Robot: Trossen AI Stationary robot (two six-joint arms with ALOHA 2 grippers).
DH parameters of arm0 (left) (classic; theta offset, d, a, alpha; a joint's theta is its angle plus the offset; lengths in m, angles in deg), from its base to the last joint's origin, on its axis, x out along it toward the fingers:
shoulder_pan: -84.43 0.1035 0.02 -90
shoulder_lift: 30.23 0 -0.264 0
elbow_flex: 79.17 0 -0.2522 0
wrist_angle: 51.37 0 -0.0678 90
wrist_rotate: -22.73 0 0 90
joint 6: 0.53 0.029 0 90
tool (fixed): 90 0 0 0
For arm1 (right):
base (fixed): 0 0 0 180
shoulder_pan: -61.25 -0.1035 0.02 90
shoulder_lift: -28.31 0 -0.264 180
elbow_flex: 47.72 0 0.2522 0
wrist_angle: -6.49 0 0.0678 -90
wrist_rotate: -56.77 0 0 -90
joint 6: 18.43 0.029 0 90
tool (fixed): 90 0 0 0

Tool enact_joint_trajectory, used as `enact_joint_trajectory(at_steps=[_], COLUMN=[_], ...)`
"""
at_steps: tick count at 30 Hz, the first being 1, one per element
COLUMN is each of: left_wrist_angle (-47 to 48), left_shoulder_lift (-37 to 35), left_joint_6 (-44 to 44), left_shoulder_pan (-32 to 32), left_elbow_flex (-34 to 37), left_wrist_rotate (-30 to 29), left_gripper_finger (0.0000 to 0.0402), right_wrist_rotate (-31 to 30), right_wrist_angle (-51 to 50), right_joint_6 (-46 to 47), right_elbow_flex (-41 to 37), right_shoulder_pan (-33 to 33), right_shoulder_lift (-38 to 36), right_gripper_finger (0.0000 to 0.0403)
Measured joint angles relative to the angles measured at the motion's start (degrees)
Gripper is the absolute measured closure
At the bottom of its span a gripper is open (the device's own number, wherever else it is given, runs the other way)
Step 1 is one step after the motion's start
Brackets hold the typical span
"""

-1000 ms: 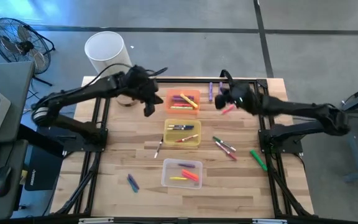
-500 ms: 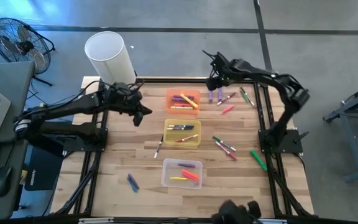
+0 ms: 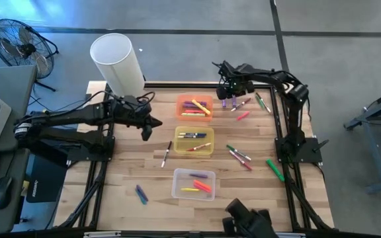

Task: Pick & Place Markers
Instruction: Put the right light purple highlighter pen into the orange bin

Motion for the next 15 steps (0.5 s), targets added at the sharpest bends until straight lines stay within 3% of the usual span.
enact_joint_trajectory(at_steps=[9, 15], left_wrist_angle=[0.0, 0.0], left_shoulder_lift=[0.0, 0.0], left_joint_6=[-0.9, -0.7], left_shoulder_pan=[-0.2, -0.2], left_elbow_flex=[0.0, 0.0], left_wrist_rotate=[0.0, 0.0], left_gripper_finger=[0.0401, 0.0401], right_wrist_rotate=[3.5, 4.6], right_wrist_angle=[-0.1, 3.1], right_joint_6=[-0.2, -2.7], right_elbow_flex=[0.1, -3.0], right_shoulder_pan=[2.0, 1.9], right_shoulder_lift=[2.8, 3.1], right_gripper_finger=[0.0285, 0.0342])
